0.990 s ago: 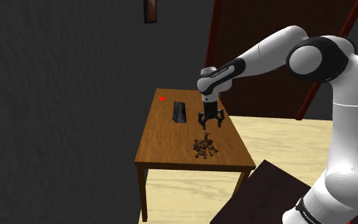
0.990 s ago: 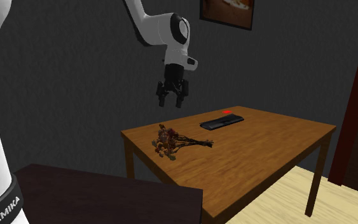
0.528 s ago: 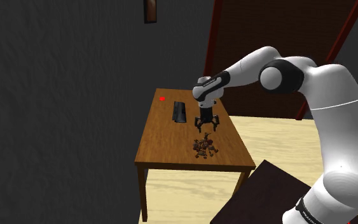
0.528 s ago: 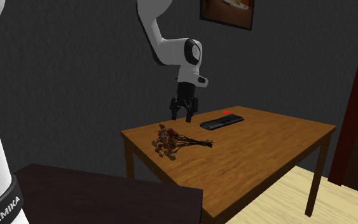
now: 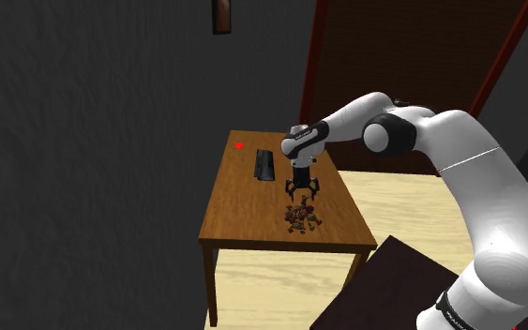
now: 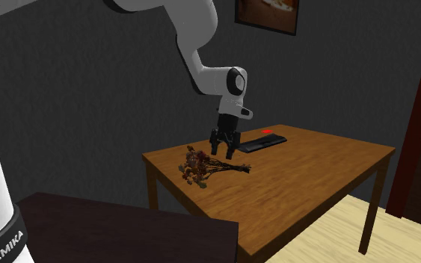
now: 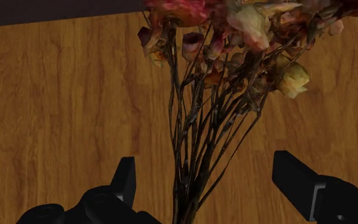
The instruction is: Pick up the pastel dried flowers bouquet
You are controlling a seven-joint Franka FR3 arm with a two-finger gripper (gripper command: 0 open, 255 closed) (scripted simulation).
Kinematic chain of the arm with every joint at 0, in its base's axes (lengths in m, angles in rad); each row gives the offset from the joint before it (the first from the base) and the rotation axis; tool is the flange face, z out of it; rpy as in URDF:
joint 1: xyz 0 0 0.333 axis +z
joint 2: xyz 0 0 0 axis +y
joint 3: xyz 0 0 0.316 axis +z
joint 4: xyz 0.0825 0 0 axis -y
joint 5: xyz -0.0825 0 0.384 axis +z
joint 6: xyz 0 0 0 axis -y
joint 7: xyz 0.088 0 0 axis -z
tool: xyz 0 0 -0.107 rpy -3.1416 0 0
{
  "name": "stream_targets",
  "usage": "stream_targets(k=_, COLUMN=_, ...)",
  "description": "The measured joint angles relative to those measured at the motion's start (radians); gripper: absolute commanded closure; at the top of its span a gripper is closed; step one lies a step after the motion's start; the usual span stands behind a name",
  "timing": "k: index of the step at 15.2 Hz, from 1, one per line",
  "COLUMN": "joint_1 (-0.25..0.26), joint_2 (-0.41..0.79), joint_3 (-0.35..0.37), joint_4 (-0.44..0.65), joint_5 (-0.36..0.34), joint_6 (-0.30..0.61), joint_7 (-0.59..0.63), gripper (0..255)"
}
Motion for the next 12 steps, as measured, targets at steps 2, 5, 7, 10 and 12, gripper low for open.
stream_targets(k=2, joint_1=-0.003, joint_2=0.022, joint_3=0.001, joint_4=0.011, joint_5=0.001, joint_6=0.011, joint_7=-0.002, gripper=0)
stream_targets(k=5, joint_1=-0.004, joint_2=0.045, joint_3=0.002, joint_4=0.021, joint_5=0.003, joint_6=0.023, joint_7=-0.002, gripper=255)
stream_targets(k=7, joint_1=-0.004, joint_2=0.048, joint_3=0.002, joint_4=0.024, joint_5=0.003, joint_6=0.025, joint_7=-0.002, gripper=255)
stream_targets(k=10, joint_1=-0.003, joint_2=0.049, joint_3=0.002, joint_4=0.025, joint_5=0.003, joint_6=0.025, joint_7=-0.001, gripper=255)
stream_targets(k=12, joint_1=-0.003, joint_2=0.049, joint_3=0.002, joint_4=0.026, joint_5=0.003, joint_6=0.024, joint_7=-0.001, gripper=255)
